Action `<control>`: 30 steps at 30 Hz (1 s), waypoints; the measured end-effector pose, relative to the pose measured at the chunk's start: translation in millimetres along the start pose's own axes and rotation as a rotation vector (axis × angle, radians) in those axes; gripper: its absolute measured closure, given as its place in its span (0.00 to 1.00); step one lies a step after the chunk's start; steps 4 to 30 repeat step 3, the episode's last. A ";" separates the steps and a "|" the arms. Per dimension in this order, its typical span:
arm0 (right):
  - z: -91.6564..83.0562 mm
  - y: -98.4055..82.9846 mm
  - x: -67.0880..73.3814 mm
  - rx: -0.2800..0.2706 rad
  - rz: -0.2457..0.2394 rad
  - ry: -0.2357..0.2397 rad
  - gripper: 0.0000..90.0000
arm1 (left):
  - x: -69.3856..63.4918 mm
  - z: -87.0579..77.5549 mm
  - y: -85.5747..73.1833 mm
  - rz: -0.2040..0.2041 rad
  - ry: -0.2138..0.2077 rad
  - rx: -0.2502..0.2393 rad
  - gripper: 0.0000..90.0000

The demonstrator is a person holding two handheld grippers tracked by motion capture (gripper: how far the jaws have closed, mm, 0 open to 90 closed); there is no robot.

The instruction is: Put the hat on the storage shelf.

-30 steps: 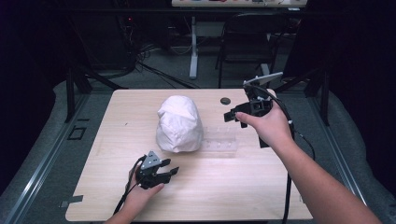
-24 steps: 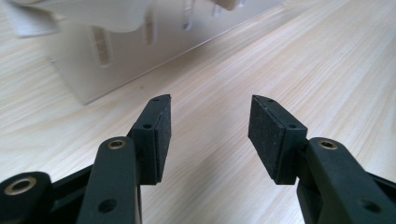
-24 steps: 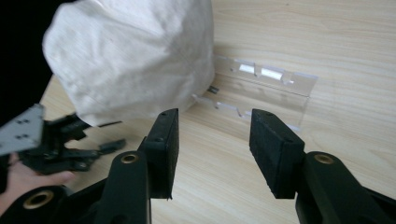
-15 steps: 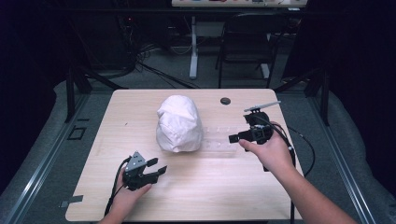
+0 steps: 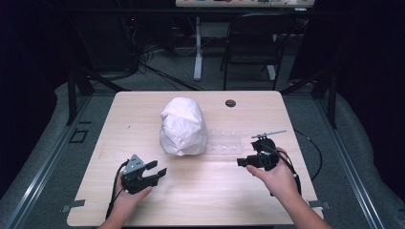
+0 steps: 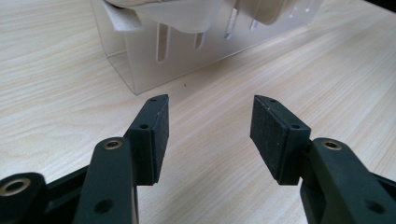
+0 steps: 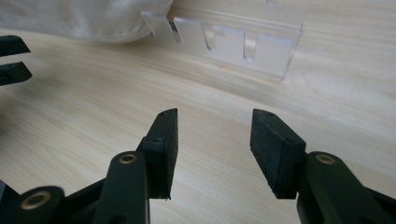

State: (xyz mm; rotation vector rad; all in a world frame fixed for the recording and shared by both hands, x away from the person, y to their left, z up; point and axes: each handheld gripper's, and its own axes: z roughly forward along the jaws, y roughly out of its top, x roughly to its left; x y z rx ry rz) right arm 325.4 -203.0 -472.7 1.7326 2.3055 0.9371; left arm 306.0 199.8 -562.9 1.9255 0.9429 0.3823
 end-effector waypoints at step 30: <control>5.1 -14.7 -3.3 -0.027 -0.029 -0.041 0.58 | -6.4 1.9 1.9 0.013 -0.010 -0.001 0.50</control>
